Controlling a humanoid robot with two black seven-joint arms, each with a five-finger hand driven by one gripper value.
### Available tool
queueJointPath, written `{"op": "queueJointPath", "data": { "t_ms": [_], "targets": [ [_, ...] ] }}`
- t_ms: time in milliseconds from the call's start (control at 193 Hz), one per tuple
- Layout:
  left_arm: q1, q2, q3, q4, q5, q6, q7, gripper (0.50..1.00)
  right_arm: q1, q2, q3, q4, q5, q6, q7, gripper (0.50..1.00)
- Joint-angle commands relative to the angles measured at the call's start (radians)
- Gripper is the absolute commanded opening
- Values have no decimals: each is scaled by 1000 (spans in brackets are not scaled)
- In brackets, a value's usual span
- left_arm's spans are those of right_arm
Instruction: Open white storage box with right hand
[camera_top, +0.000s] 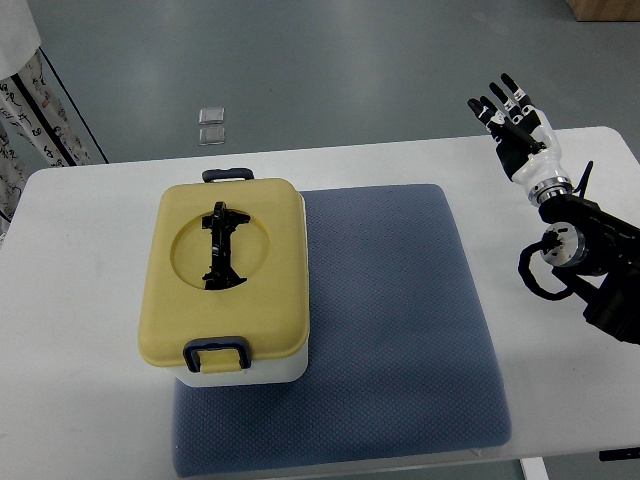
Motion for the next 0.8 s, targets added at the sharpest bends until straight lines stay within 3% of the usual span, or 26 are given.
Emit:
{"op": "queueJointPath", "data": {
  "t_ms": [0, 565, 793],
  "targets": [
    [0, 0, 0, 0, 0, 1, -1, 1000, 15, -3, -5, 1, -11, 8, 2, 930],
    [0, 0, 0, -1, 0, 1, 0, 1000, 418, -117, -334, 62, -649, 30, 33, 928],
    [0, 0, 0, -1, 0, 1, 0, 1000, 611, -101, -437, 202, -888, 76, 52, 926]
  ]
}}
